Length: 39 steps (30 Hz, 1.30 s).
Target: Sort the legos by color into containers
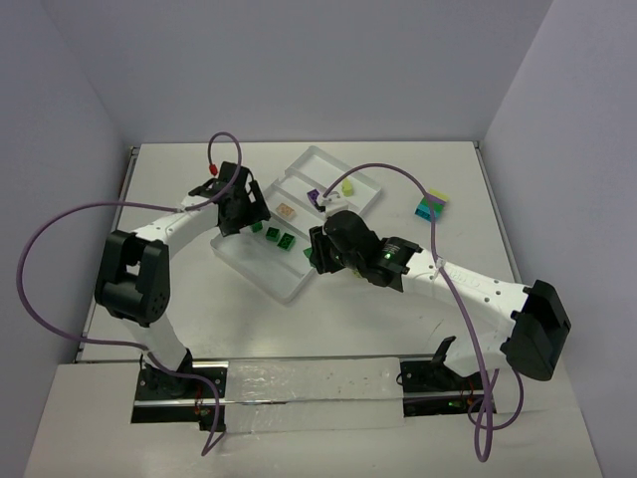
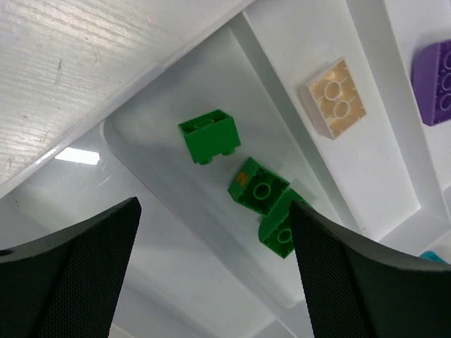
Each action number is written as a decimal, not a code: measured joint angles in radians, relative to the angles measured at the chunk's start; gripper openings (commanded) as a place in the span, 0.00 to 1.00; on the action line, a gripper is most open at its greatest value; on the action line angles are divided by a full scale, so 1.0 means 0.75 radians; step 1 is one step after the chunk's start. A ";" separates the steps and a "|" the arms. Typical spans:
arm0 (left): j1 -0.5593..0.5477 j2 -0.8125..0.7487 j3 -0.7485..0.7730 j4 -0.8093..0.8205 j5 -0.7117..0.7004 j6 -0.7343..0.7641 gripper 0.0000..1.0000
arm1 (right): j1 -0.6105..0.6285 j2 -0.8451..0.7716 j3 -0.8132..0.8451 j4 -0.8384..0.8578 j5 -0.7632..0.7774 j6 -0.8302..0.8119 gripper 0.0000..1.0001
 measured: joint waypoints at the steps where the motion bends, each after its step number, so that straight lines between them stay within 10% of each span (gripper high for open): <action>1: -0.002 -0.010 0.000 -0.004 0.007 -0.001 0.92 | -0.003 0.000 0.000 0.000 -0.002 0.000 0.01; 15: -0.034 -0.565 -0.315 0.324 0.462 -0.035 0.81 | -0.417 -0.007 -0.046 0.162 -0.483 0.227 0.02; 39: -0.064 -0.469 -0.851 1.530 1.120 -0.632 0.68 | -0.515 -0.004 -0.174 0.634 -0.906 0.653 0.02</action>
